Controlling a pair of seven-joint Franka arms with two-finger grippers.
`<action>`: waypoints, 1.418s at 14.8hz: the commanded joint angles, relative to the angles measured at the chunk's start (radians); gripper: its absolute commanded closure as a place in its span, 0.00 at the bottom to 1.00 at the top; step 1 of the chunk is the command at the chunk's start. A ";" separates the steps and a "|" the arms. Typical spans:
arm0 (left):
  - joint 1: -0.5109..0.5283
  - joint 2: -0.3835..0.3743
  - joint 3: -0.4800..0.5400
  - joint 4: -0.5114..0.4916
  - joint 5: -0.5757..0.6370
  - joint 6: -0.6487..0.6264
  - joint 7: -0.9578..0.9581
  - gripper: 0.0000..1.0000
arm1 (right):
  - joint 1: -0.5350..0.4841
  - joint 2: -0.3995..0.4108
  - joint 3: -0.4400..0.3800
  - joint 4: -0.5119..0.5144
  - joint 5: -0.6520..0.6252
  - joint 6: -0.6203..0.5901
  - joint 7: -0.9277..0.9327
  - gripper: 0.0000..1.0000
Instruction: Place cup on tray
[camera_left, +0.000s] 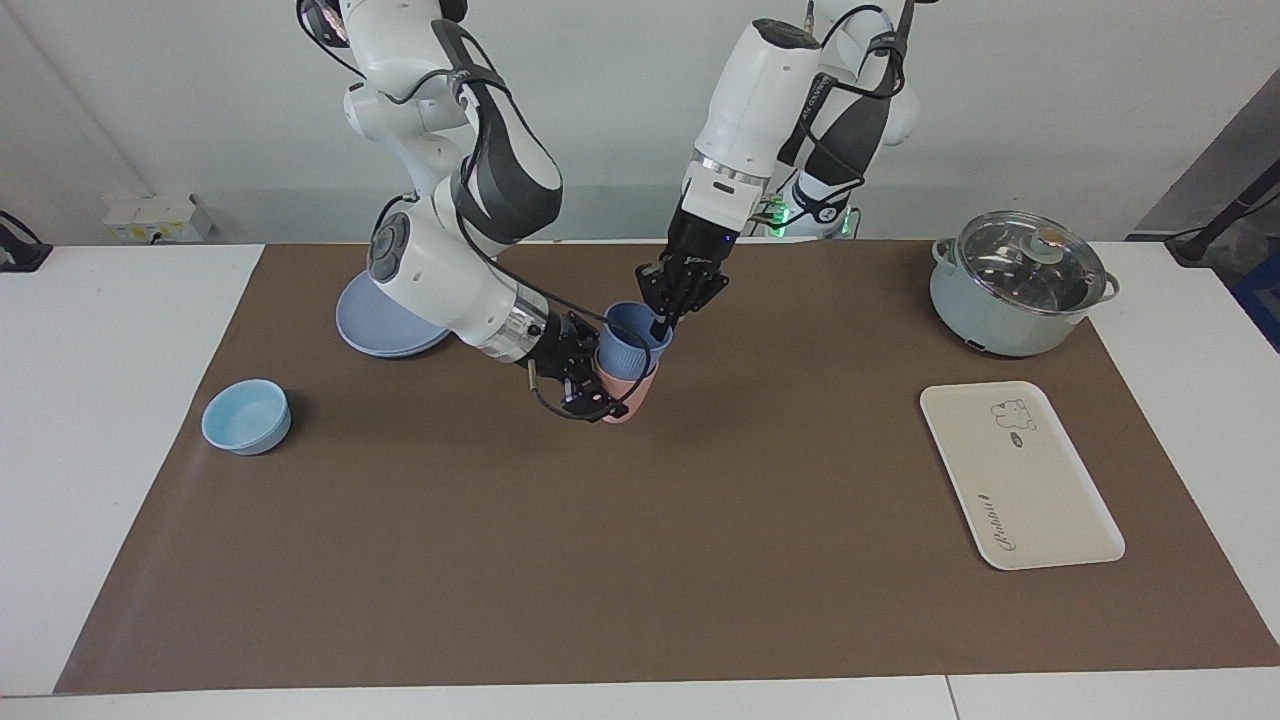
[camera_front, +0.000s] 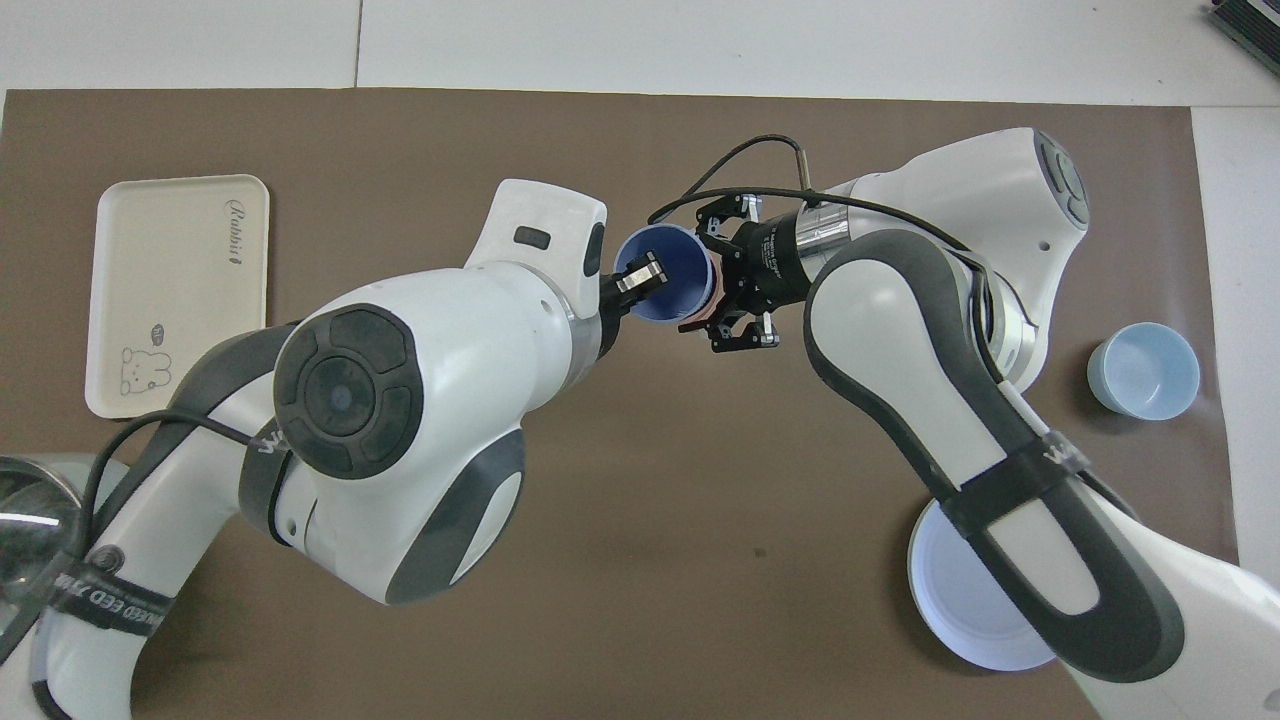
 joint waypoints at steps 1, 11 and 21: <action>0.003 -0.040 0.015 0.065 -0.007 -0.124 -0.008 1.00 | -0.003 -0.015 0.007 -0.016 0.027 0.012 0.001 1.00; 0.381 -0.140 0.017 0.032 -0.002 -0.396 0.428 1.00 | -0.183 -0.024 -0.001 -0.060 0.073 -0.090 0.049 1.00; 0.788 -0.016 0.017 -0.223 -0.036 0.014 1.070 1.00 | -0.460 0.054 0.001 -0.181 0.081 -0.095 -0.253 1.00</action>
